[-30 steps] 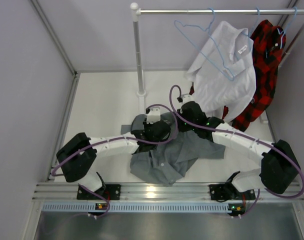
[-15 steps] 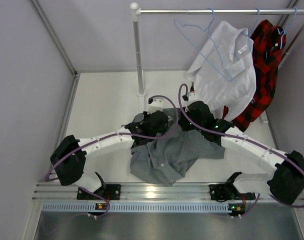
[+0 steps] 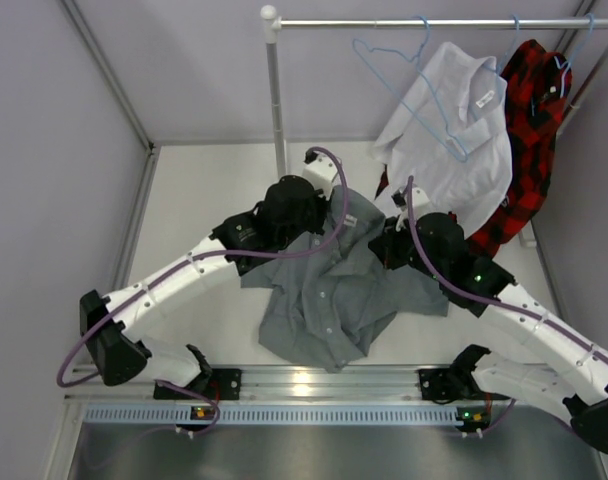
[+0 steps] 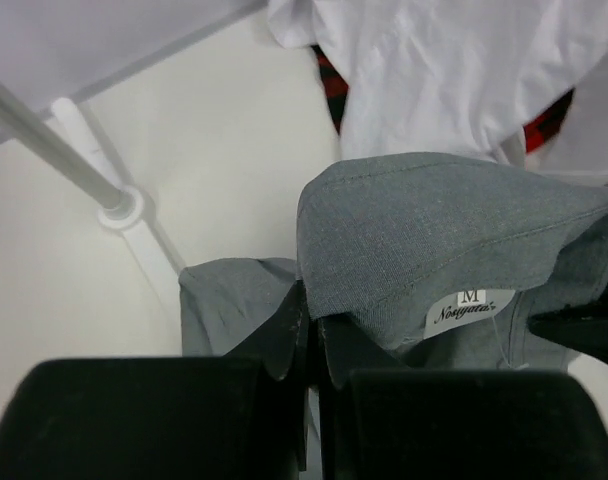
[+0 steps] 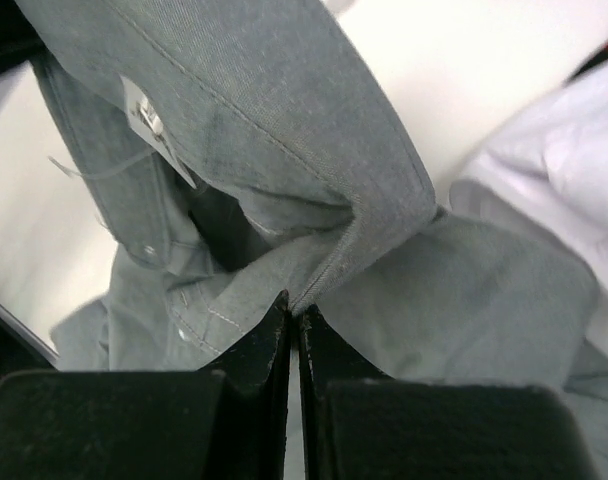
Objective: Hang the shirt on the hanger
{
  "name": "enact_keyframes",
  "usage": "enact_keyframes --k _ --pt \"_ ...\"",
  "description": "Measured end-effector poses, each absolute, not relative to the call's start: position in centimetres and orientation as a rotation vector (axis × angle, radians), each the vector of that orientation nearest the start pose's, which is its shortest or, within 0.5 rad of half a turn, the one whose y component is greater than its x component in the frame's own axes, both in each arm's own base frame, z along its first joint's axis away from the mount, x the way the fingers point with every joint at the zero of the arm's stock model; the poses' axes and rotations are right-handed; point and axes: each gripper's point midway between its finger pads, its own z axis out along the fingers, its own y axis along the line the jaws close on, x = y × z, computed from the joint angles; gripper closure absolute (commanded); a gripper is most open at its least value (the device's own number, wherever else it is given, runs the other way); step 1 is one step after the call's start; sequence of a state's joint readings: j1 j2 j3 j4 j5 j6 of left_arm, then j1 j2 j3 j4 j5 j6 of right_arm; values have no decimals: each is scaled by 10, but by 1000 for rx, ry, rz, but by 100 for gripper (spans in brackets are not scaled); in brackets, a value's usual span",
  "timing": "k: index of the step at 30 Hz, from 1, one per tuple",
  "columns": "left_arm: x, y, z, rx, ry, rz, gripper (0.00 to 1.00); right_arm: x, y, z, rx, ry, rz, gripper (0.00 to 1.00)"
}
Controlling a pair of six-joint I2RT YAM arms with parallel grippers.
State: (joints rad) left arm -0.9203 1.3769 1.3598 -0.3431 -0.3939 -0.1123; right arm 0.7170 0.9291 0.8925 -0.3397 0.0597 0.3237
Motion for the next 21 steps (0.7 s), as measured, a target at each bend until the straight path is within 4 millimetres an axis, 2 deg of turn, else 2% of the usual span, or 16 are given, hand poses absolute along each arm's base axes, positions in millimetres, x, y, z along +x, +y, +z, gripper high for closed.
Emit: enact_keyframes --k 4,6,7,8,9,12,13,18,21 --pt "306 -304 266 629 1942 -408 100 232 202 201 -364 2083 555 100" --pt "304 -307 241 681 2004 -439 100 227 193 186 -361 2125 514 100" --pt "301 -310 231 708 2028 -460 100 226 189 181 -359 2141 495 98" --pt "299 -313 224 728 2044 -477 100 224 187 178 -358 2153 483 90" --pt "295 -316 217 752 2062 -500 100 224 186 177 -356 2159 479 79" --pt "288 -325 203 783 2102 -549 100 221 189 177 -368 2163 504 72" --pt "287 -327 200 785 2112 -560 100 218 192 178 -381 2163 529 63" --pt "282 -333 186 792 2159 -601 100 205 205 189 -496 2133 634 51" --pt "281 -331 180 768 2182 -597 100 206 210 207 -550 2086 653 42"
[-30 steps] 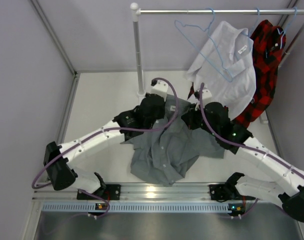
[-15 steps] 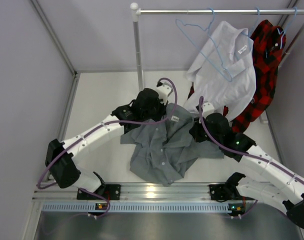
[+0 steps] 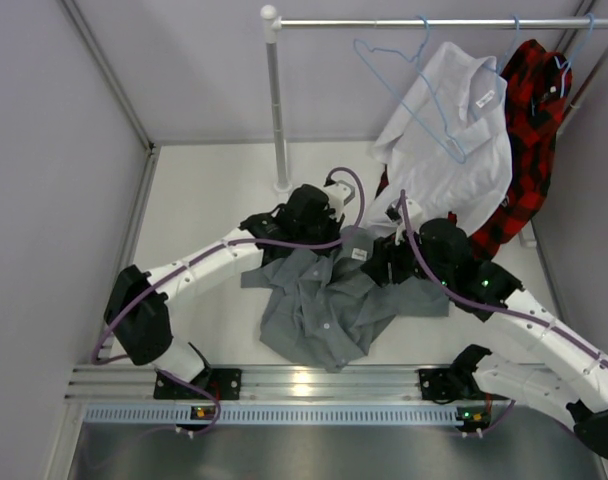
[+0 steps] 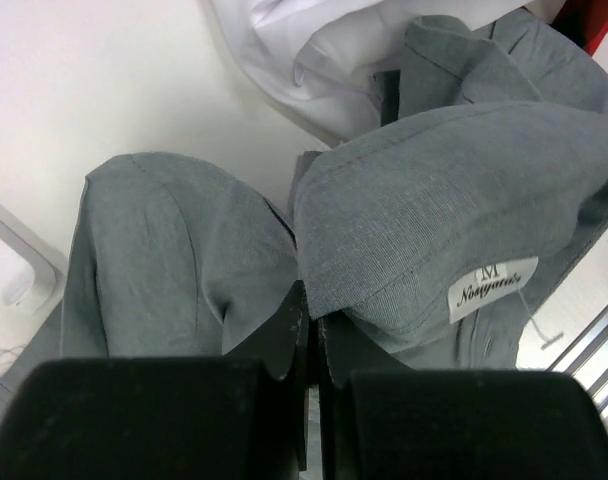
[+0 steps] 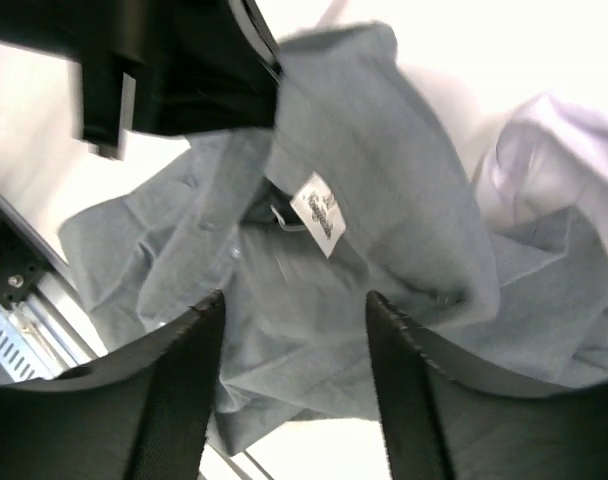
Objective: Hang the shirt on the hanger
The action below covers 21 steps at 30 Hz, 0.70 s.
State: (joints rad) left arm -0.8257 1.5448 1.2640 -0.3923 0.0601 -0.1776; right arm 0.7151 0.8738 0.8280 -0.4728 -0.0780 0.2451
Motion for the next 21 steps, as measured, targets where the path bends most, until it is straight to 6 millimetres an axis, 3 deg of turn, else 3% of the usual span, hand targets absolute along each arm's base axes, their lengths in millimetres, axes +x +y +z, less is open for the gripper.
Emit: enact_keyframes --k 5,11,14,17,21 --pt "283 -321 168 695 2224 -543 100 214 218 242 -627 1981 651 31" --pt "279 -305 167 622 2209 -499 100 246 230 270 -734 1905 591 33" --pt "280 -301 176 590 2177 -501 100 257 239 257 -834 1921 607 34" --pt "283 -301 184 572 2145 -507 100 256 246 236 -935 1948 621 39" --pt "283 -302 186 566 2126 -518 100 256 249 224 -1004 1950 631 47"
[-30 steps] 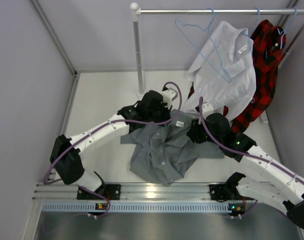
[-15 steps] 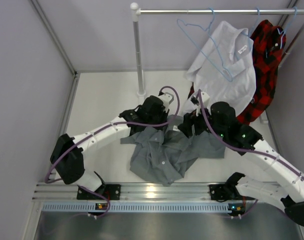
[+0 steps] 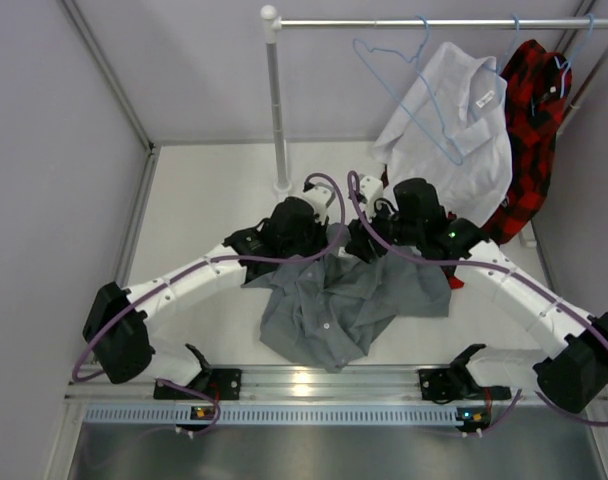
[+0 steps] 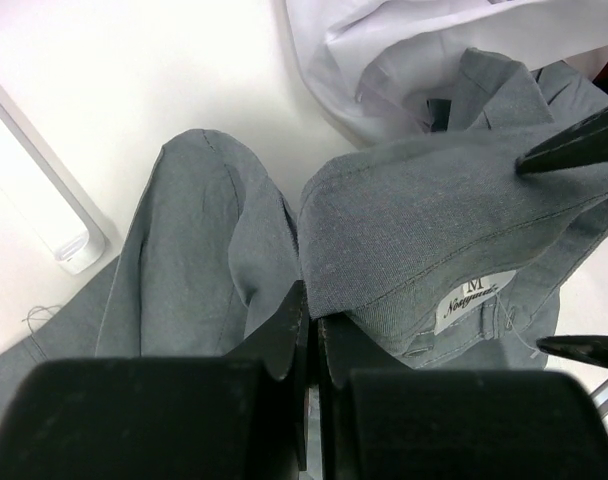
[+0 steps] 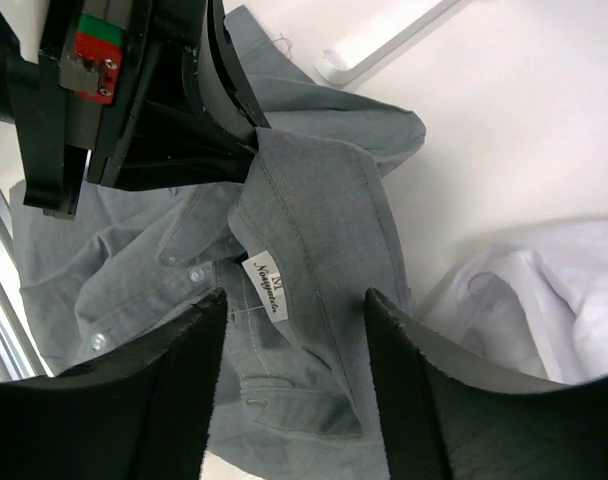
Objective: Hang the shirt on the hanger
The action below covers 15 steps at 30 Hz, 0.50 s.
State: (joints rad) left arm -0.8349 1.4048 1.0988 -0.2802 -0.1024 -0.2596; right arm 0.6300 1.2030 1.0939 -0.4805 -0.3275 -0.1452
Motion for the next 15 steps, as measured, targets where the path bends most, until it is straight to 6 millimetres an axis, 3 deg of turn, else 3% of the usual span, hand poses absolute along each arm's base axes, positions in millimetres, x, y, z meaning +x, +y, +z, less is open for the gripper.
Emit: enact_keyframes --k 8,9,10,11,12,13,15 --pt "283 -302 188 562 2111 -526 100 258 253 191 -1048 2005 639 74" --pt "283 -302 190 561 2106 -529 100 258 251 187 -1046 2015 630 81" --pt "283 -302 191 559 2101 -532 100 259 250 185 -1043 2020 622 100" --pt "283 -302 193 557 2096 -535 100 260 250 184 -1043 2019 614 100" --pt "283 -302 195 555 2091 -536 96 261 250 184 -1028 2023 612 100" --pt "284 -301 196 551 2087 -533 70 262 249 184 -1018 2022 606 100" --pt "285 -299 198 552 2077 -515 44 266 249 187 -995 2019 595 100"
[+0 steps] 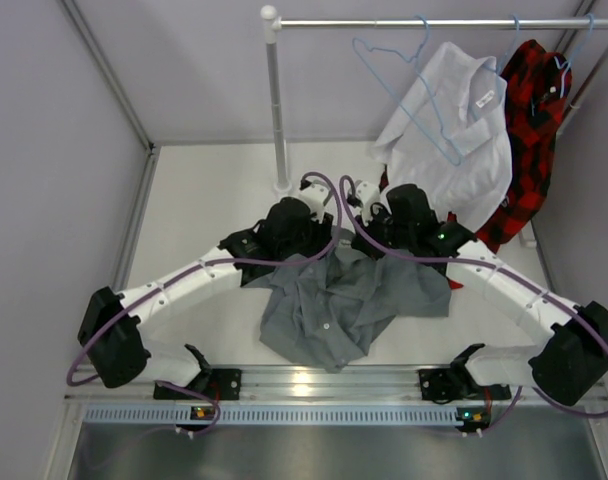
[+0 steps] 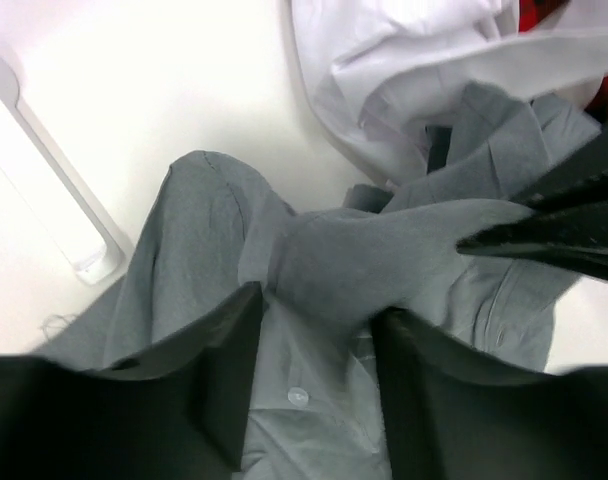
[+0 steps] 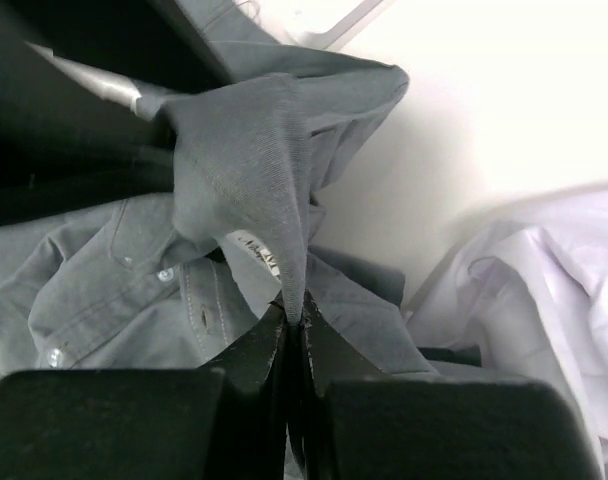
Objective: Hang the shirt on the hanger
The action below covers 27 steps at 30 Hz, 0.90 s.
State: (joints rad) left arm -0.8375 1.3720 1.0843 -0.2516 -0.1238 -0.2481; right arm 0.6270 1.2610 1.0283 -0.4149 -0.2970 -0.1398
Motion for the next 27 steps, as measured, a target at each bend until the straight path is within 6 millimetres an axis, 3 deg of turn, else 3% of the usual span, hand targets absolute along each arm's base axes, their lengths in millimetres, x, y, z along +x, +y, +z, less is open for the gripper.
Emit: enact_keyframes --k 4,8,15,18,19,22,27 --pt "288 -294 197 516 2071 -491 26 268 243 198 -938 2006 568 100" --pt "288 -292 192 495 2082 -480 24 269 237 212 -875 1988 546 100" --pt "265 -291 165 495 2115 -466 21 278 232 204 -796 2063 500 100" --pt "253 -292 156 498 2124 -487 34 280 235 200 -775 2092 510 100" --pt "253 -292 155 494 2125 -486 45 280 235 199 -771 2098 513 100" --pt "255 -293 153 471 2125 -486 55 278 236 199 -763 2105 526 100" --pt "263 -296 144 446 2131 -465 56 276 237 200 -760 2108 545 100"
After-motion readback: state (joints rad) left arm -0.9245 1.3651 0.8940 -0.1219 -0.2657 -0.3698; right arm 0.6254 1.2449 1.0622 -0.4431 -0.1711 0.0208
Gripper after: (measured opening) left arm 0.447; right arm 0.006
